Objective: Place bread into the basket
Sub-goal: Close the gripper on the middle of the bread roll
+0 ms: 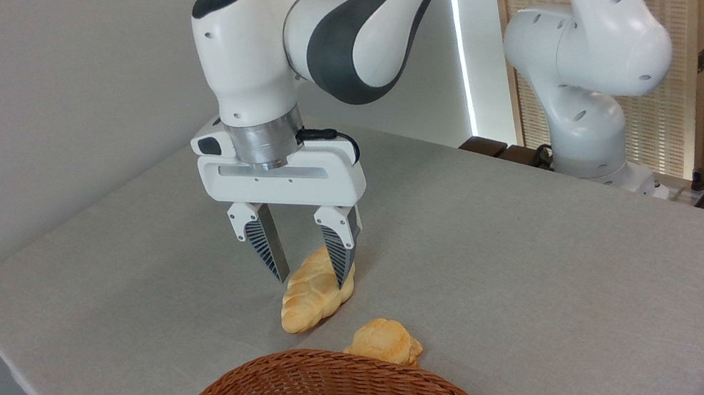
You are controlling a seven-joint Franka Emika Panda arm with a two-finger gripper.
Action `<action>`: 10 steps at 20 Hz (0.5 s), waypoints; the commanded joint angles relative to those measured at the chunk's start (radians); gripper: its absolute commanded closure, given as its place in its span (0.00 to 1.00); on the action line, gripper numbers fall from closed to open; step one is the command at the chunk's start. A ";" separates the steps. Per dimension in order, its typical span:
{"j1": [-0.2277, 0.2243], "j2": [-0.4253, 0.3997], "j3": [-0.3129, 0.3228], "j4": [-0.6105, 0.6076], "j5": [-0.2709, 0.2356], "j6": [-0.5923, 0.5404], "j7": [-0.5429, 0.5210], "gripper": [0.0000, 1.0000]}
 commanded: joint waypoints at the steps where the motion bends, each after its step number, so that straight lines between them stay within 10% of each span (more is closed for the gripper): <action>1: -0.009 0.015 -0.011 -0.009 0.049 0.027 0.000 0.00; 10: -0.011 0.018 -0.017 -0.009 0.121 -0.030 0.046 0.00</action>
